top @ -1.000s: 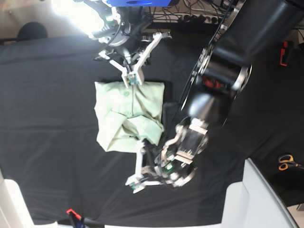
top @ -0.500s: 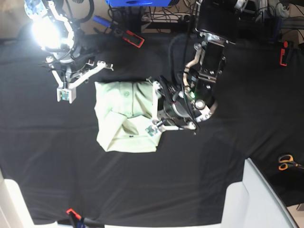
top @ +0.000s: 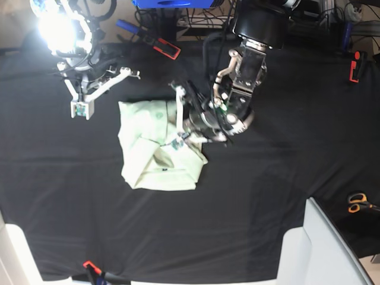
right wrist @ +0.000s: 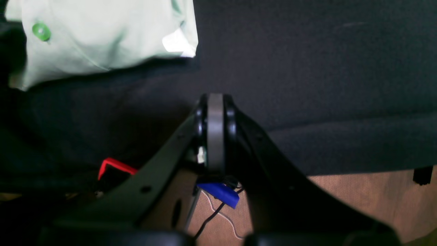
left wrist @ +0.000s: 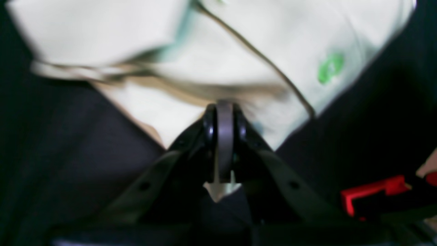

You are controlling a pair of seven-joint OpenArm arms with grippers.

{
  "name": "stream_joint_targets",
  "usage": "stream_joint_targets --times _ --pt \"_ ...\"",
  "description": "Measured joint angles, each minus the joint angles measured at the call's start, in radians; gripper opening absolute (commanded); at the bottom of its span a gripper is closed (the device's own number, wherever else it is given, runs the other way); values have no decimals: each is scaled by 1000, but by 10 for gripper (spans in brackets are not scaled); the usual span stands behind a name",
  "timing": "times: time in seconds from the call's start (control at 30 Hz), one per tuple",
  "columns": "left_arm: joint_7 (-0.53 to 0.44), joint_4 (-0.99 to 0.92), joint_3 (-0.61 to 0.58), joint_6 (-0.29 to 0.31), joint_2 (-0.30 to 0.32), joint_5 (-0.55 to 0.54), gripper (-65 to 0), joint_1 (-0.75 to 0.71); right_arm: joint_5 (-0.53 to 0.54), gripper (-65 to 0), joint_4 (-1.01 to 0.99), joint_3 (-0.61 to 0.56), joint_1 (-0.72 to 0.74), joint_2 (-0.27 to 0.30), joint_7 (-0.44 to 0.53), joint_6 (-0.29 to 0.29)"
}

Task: Fold the T-shirt properly
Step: 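Raise the left gripper off the shirt and reposition it beside the folded corner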

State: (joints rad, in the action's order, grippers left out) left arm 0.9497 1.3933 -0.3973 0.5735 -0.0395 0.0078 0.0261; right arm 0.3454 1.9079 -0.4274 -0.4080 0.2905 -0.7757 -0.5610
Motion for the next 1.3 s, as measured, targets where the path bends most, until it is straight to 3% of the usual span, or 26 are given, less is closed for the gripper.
stream_joint_targets --times 0.23,0.37,0.57,0.8,0.93,1.0,1.17,1.23,1.3 --pt "2 70 -5 0 34 11 -650 -80 -3 -647 0 1 0 0 0 0" --pt "86 145 -1 -2 70 15 -650 -87 -3 -647 0 1 1 0 0 0" --pt "105 187 5 -4 116 11 -650 -75 -5 -647 0 2 1 2 1 0" --pt "105 160 17 -4 117 6 -650 -2 -5 -647 0 2 2 3 0 0" --pt "101 129 125 -4 90 -7 -643 61 -4 -647 0 2 3 3 0 0" --pt "112 137 213 -6 56 -1 -559 66 -4 -647 0 2 3 2 0 0" --pt "110 119 357 -8 -8 -5 -252 85 -4 -647 0 2 3 3 0 0" --pt "109 58 386 -8 -29 -5 -208 107 -4 -647 0 2 3 2 0 0" --pt "108 -11 418 -8 -47 -24 -210 135 -5 -647 0 2 4 0 0 0"
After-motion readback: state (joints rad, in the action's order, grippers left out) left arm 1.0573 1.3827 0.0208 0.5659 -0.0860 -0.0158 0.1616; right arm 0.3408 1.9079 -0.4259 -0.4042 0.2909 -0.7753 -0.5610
